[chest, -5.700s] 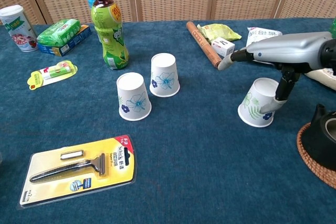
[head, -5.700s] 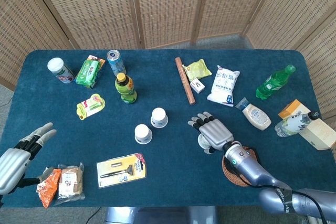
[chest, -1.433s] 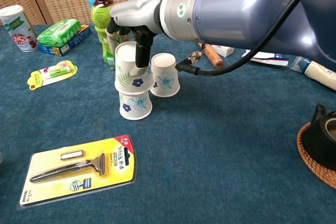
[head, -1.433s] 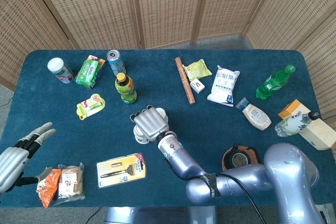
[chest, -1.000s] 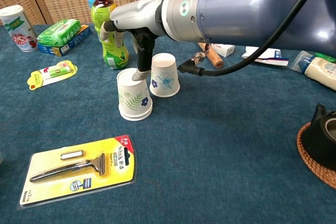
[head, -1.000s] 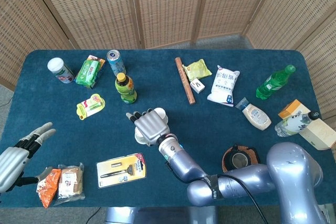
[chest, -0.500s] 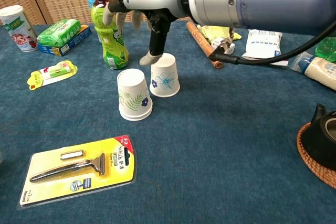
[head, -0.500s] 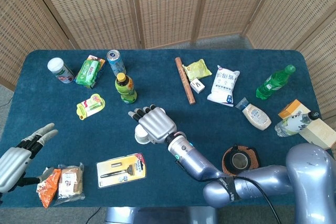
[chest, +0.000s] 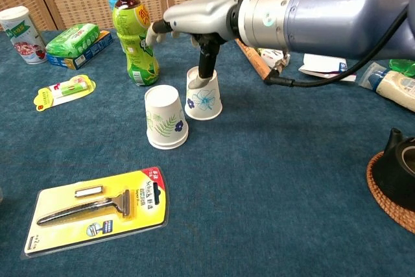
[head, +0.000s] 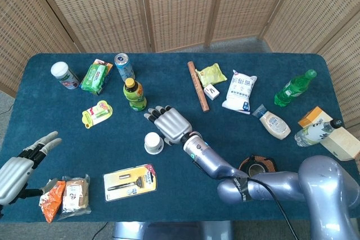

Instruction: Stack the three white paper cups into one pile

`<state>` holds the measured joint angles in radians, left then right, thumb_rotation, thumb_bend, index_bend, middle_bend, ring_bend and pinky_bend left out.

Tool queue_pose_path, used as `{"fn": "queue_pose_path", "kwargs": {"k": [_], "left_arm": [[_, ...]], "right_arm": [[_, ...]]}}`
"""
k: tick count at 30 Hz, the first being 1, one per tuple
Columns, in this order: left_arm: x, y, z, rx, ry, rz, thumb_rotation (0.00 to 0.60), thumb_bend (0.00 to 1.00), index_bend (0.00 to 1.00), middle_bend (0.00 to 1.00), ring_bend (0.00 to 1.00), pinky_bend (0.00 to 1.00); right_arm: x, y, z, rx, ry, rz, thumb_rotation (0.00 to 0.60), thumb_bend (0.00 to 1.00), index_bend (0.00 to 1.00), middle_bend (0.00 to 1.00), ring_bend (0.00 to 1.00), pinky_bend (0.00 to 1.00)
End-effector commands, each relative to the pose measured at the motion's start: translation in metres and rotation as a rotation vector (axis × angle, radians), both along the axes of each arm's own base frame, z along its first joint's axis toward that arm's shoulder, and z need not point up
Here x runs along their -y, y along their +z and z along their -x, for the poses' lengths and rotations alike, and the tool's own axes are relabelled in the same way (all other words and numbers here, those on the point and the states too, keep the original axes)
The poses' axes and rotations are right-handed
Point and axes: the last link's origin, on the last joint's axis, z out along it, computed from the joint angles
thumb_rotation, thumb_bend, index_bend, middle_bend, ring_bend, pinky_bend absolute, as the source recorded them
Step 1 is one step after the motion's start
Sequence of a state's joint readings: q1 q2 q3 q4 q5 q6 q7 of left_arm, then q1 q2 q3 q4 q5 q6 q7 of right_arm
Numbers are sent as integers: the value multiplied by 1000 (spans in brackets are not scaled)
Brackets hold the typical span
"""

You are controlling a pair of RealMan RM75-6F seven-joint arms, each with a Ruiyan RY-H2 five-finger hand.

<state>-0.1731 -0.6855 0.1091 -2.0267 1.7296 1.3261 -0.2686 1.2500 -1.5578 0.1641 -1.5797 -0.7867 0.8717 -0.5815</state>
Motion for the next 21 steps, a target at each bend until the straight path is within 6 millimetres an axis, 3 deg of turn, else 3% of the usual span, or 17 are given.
{"fn": "queue_pose_path", "kwargs": {"k": [1, 21], "left_arm": [[0, 0, 0, 2, -2, 2, 600, 371, 41, 0, 0, 152], [-3, -7, 1, -19, 17, 16, 600, 370, 40, 0, 0, 152]], "right_arm": [[1, -9, 5, -23, 21, -9, 600, 268, 116, 81, 96, 267], [23, -22, 27, -74, 11, -2, 600, 260, 115, 82, 87, 266]]}}
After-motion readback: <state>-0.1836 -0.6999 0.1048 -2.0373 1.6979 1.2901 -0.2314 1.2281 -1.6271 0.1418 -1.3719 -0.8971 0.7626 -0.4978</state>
